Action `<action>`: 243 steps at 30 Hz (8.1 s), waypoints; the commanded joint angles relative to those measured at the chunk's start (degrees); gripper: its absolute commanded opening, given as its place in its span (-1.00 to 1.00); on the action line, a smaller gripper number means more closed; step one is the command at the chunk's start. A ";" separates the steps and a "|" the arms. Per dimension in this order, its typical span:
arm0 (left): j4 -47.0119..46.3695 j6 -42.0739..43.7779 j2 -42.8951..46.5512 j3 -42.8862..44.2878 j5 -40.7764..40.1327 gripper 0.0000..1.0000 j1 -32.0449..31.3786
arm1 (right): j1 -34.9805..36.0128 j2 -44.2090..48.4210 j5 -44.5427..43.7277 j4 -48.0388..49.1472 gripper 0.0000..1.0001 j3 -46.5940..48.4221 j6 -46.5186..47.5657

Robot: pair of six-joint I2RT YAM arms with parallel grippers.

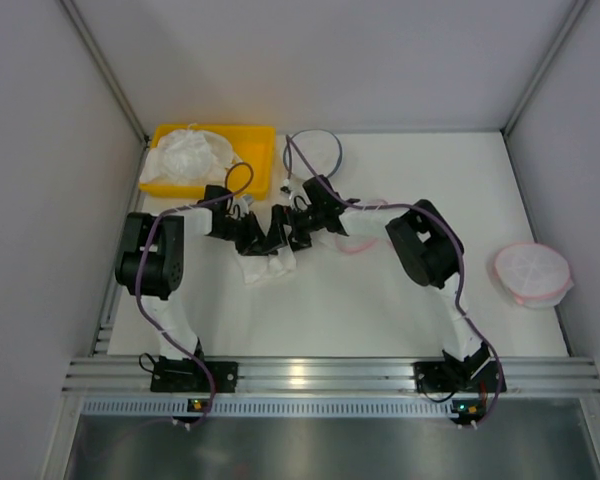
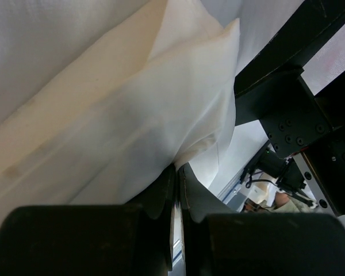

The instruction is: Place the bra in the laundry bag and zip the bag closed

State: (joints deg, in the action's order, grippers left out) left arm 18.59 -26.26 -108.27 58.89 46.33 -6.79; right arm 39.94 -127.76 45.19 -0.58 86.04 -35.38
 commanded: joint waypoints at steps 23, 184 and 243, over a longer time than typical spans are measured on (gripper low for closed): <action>-14.55 -11.00 -4.50 -3.61 13.35 -0.94 3.01 | 5.76 -3.37 -3.35 19.65 0.19 -10.28 -3.03; -2.68 -2.56 6.31 4.83 23.80 -1.00 -16.15 | -6.73 4.73 -23.91 43.21 -1.00 -23.38 -38.81; -3.56 1.04 11.15 -6.42 25.39 -1.00 -1.65 | -29.05 5.79 -11.46 -11.65 0.20 -4.75 13.14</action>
State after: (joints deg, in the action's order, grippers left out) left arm 16.49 -26.65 -96.66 51.22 69.67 -8.97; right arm 10.96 -117.69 32.80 -18.39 79.02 -19.90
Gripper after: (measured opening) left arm 0.018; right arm 0.605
